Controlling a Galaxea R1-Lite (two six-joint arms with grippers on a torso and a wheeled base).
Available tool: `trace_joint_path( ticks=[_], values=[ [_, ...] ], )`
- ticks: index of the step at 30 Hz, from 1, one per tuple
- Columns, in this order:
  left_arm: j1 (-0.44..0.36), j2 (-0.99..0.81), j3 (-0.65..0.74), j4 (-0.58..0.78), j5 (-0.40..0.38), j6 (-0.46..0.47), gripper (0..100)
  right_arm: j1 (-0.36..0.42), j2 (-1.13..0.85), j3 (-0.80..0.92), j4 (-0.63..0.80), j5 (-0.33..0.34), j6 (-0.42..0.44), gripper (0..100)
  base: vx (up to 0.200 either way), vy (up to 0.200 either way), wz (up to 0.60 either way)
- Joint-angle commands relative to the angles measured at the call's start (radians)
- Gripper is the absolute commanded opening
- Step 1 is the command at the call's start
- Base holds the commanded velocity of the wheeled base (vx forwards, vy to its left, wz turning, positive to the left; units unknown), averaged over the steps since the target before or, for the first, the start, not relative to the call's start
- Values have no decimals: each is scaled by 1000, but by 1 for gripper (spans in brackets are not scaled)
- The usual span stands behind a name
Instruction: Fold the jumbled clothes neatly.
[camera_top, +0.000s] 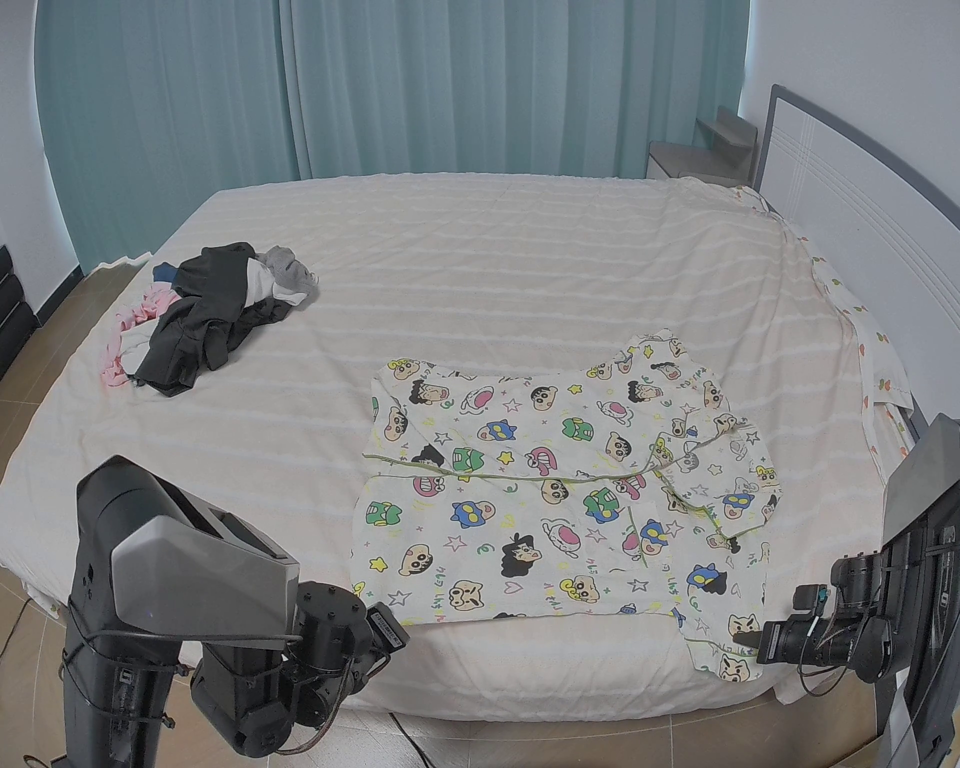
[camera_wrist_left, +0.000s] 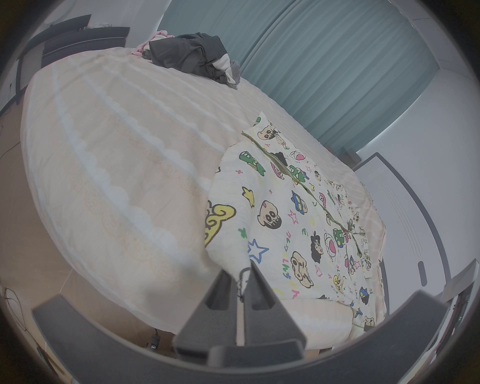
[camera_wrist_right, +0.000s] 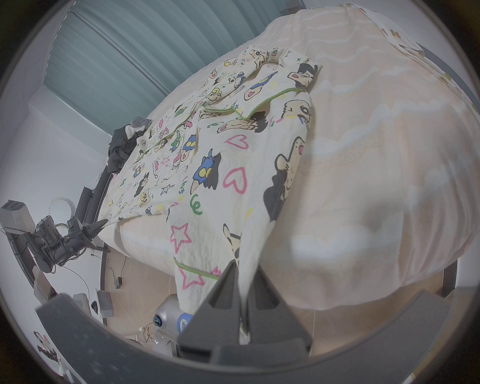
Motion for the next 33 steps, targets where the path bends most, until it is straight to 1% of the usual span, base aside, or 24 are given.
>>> trace_joint_path(
  ticks=[1, 4, 9, 15, 19, 21, 24, 28, 33],
  values=[
    [-2, -7, 10, 0, 0, 0, 0, -8, -20, 22, 1, 2, 0, 0, 0, 0, 0],
    [-2, -30, 25, 0, 2, 1, 0, -13, -29, 50, 1, 27, -3, 0, 0, 0, 0],
    [-11, -34, 65, 0, 2, 0, 0, -22, -31, 50, 1, 36, -5, 0, 0, 0, 0],
    [-14, -30, 82, 0, 2, -4, 0, -20, -36, 50, 11, 47, -11, 0, 0, 0, 0],
    [-25, -30, 105, 0, 2, -4, 0, -24, -40, 50, 51, 45, -36, 0, 0, 0, 0],
    [-29, -30, 108, 0, 0, -5, 0, -31, -43, 50, 114, 50, -97, 0, 0, 0, 0],
    [-32, -30, 119, 0, -3, -5, 0, -48, -52, 50, 140, 68, -138, 0, 0, 0, 0],
    [-37, -30, 142, 0, -8, -7, 0, -70, -52, 50, 142, 102, -145, 0, 0, 0, 0],
    [-34, -30, 126, -2, -6, -5, 0, -70, -22, 50, 99, 117, -140, 0, 0, 0, 0]
  ],
)
